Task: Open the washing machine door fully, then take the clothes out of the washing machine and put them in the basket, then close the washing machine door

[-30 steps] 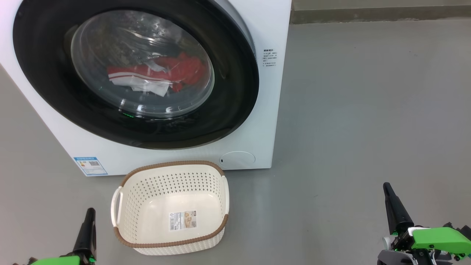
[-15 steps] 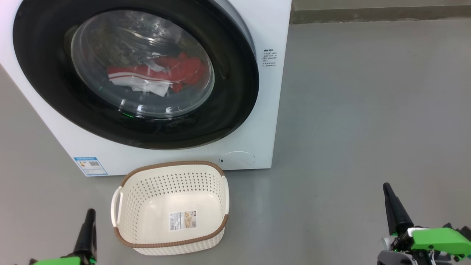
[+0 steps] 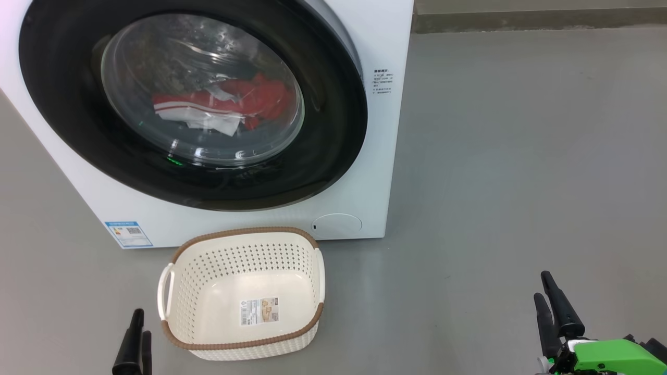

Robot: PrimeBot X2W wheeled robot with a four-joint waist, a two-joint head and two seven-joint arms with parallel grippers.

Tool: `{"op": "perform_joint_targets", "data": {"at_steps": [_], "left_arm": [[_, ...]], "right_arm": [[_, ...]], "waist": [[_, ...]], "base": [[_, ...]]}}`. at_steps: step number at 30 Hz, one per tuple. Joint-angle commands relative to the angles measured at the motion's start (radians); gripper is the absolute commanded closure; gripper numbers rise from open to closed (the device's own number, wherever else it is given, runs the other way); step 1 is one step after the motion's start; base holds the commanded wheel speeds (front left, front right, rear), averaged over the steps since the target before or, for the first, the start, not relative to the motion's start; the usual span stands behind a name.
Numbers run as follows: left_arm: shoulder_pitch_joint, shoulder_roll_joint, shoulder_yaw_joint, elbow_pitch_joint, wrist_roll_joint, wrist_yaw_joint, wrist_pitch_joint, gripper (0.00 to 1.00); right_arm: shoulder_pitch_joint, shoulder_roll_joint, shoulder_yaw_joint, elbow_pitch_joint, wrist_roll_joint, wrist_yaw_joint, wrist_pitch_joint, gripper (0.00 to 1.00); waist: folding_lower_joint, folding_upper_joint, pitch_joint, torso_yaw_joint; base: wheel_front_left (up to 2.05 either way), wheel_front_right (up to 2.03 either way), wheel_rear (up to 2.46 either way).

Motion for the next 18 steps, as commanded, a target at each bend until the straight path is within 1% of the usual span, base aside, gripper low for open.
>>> {"op": "perform_joint_targets", "data": {"at_steps": [1,9,18], "left_arm": [[-0.024,0.016,0.002,-0.030,0.010,-0.001,-0.007,0.00],[-0.020,0.019,-0.008,-0.053,0.127,-0.001,-0.033,0.00],[-0.013,0.019,-0.018,-0.074,0.293,-0.001,-0.060,0.00]], "right_arm": [[-0.022,-0.014,0.004,-0.029,-0.007,0.000,-0.005,0.00],[-0.022,-0.038,0.027,-0.037,-0.122,0.000,-0.032,0.00],[-0.020,-0.051,0.044,-0.044,-0.236,0.000,-0.058,0.00]], "waist": [[0.0000,0.0000,0.000,0.000],[-0.0001,0.0000,0.001,0.003],[-0.0002,0.0000,0.001,0.005]], "base": [[0.00,0.00,0.00],[0.00,0.00,0.00],[0.00,0.00,0.00]]}}
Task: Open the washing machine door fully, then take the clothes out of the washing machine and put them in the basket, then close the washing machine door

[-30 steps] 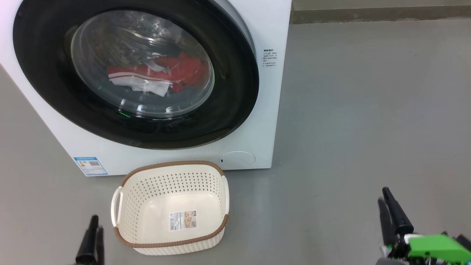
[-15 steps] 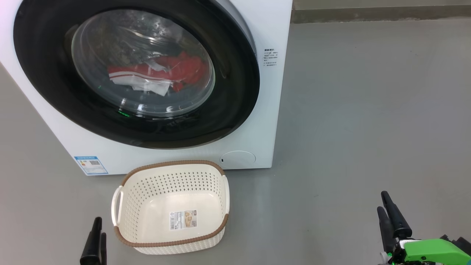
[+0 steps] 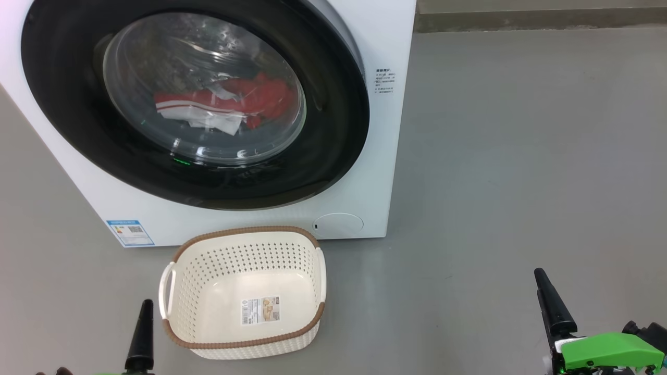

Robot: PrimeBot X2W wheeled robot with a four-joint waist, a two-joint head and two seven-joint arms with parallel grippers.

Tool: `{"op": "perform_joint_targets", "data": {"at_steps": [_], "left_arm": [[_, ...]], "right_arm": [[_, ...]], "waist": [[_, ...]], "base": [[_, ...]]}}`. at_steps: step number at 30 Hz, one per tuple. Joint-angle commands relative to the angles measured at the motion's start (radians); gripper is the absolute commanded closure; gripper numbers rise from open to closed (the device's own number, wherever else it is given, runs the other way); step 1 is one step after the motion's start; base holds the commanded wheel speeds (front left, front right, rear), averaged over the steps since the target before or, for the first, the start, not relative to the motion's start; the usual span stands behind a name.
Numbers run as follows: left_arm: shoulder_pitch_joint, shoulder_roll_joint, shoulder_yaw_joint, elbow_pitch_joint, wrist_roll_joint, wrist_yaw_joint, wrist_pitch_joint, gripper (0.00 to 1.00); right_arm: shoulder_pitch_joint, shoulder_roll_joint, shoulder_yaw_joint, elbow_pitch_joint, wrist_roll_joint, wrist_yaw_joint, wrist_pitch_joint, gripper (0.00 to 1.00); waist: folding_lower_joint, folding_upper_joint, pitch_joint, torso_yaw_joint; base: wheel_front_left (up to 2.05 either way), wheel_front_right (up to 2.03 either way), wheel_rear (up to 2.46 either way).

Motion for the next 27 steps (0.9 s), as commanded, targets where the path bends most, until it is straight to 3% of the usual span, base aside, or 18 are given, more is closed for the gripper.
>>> {"op": "perform_joint_targets", "data": {"at_steps": [1,27], "left_arm": [[-0.012,0.017,0.003,-0.035,0.052,-0.001,-0.013,0.00],[0.010,0.034,-0.064,-0.077,0.424,0.042,-0.087,0.00]], "right_arm": [[-0.020,-0.021,0.010,-0.030,-0.043,0.000,-0.013,0.00],[-0.007,-0.063,0.082,-0.010,-0.357,0.001,-0.086,0.00]], "waist": [[-0.0001,-0.0001,0.000,0.001],[-0.0001,-0.0001,-0.005,0.009]], "base": [[0.00,0.00,0.00],[0.00,0.00,0.00]]}}
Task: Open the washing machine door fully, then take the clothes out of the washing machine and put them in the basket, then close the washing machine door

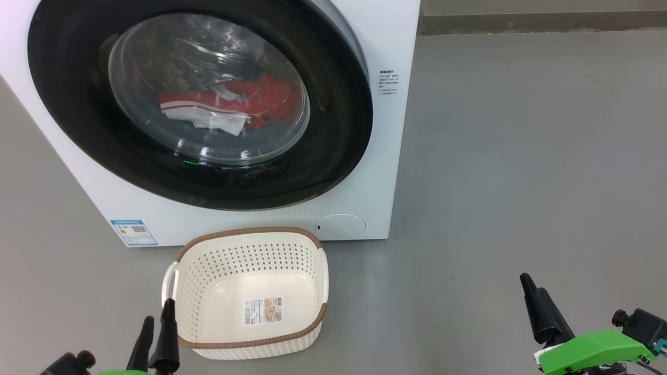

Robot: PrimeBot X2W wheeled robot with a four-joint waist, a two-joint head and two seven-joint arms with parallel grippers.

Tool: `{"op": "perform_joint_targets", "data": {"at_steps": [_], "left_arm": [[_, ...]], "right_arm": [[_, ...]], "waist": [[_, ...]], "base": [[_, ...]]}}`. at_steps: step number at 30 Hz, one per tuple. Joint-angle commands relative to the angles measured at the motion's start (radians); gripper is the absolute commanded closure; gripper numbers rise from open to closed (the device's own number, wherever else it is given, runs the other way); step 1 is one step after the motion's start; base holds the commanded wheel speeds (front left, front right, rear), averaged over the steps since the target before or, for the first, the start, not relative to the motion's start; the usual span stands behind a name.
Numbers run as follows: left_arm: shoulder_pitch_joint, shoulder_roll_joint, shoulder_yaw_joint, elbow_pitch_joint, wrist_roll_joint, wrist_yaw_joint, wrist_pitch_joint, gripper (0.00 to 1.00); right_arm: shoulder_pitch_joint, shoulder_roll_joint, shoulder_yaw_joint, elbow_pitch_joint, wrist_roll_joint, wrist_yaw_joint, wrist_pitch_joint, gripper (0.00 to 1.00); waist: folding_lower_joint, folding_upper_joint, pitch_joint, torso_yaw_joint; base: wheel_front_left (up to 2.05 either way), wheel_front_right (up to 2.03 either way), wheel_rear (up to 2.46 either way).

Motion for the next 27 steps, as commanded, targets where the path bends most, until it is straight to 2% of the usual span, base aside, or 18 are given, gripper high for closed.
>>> {"op": "perform_joint_targets", "data": {"at_steps": [1,27], "left_arm": [[-0.009,0.019,0.007,-0.034,0.038,0.009,-0.013,0.00],[0.007,0.049,-0.058,-0.081,0.355,0.059,-0.091,0.00]], "right_arm": [[-0.008,-0.020,0.015,-0.022,-0.035,0.001,-0.014,0.00],[0.011,-0.068,0.074,-0.031,-0.317,0.001,-0.090,0.00]], "waist": [[-0.0001,0.0000,-0.001,0.001],[-0.0001,0.0000,-0.002,0.005]], "base": [[0.00,0.00,0.00],[0.00,0.00,0.00]]}}
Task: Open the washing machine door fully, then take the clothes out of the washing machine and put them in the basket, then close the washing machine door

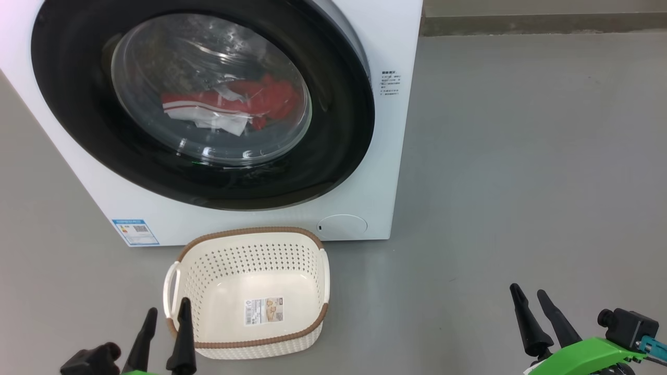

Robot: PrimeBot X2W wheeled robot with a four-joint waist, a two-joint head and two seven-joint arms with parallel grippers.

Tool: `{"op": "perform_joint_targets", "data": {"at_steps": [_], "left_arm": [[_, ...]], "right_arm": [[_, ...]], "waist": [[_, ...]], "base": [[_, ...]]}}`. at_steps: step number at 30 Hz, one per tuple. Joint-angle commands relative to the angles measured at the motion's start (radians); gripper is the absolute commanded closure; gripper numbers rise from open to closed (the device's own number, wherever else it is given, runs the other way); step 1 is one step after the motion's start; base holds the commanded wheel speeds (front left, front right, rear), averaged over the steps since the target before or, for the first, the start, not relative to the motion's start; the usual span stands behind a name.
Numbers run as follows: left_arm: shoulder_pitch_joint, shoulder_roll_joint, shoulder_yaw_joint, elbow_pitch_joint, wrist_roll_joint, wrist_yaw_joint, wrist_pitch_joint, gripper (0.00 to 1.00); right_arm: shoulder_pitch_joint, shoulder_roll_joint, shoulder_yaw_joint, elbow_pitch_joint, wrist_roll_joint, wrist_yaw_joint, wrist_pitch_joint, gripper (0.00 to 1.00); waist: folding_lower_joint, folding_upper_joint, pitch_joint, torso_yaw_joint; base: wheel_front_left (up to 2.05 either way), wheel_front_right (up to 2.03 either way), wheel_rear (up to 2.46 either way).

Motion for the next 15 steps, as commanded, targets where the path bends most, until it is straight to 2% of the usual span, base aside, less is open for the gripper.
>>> {"op": "perform_joint_targets", "data": {"at_steps": [1,15], "left_arm": [[-0.012,0.018,0.014,-0.036,0.041,0.008,-0.018,0.00],[-0.004,0.024,-0.011,-0.052,0.194,0.020,-0.056,0.00]], "right_arm": [[-0.011,-0.024,0.019,-0.028,-0.037,0.001,-0.015,0.00],[0.001,-0.049,0.037,-0.036,-0.175,0.001,-0.053,0.00]], "waist": [[0.0000,0.0000,0.001,0.000],[0.0000,0.0000,0.002,0.006]], "base": [[0.00,0.00,0.00],[0.00,0.00,0.00]]}}
